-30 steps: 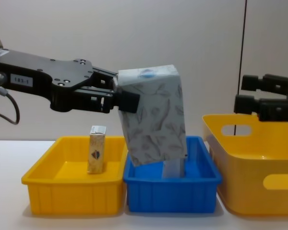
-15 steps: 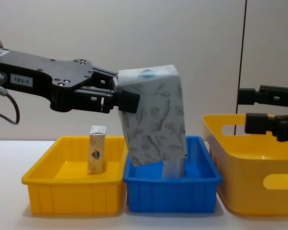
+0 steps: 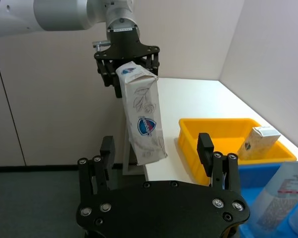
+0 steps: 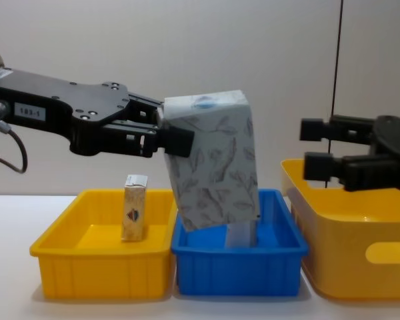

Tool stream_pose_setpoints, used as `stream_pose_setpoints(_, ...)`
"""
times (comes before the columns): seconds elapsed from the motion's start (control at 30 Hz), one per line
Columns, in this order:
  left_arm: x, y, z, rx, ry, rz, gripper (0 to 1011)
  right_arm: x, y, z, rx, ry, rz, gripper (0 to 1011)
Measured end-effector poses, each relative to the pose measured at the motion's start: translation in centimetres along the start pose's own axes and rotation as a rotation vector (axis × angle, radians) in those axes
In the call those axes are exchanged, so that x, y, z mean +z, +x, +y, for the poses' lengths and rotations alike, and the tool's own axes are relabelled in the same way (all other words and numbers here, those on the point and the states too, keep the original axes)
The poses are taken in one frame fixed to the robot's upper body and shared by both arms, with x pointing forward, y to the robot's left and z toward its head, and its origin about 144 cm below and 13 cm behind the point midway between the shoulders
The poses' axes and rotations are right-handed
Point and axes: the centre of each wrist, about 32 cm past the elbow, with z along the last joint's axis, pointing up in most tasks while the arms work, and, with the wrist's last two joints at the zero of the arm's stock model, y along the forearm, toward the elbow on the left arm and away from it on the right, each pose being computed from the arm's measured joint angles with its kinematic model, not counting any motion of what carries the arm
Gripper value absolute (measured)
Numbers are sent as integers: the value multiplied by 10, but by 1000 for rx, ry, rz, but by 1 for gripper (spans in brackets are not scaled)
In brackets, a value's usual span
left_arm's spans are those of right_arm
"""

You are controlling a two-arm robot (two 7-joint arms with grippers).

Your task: Bimanual collaborative sorting of washing and personal care products

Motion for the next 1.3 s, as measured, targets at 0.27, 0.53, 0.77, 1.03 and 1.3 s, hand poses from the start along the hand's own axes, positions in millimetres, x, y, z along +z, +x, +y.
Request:
stream_pose_setpoints(0.27,0,0,0,0,0,0,352,-4,1,16,3,7,-12,1000)
stream_pose_setpoints(0.53,0,0,0,0,0,0,352,-6,2,28,32,1,-19,1000)
stream_pose_setpoints(0.77,0,0,0,0,0,0,352,-8,3,38,59,-6,-28,1000)
stream_pose_setpoints(1.03,0,0,0,0,0,0,352,-10,2,54,67,-2,-47,1000)
stream_pose_setpoints(1.3,0,0,0,0,0,0,352,-11,1,67,59,6,-64,1000)
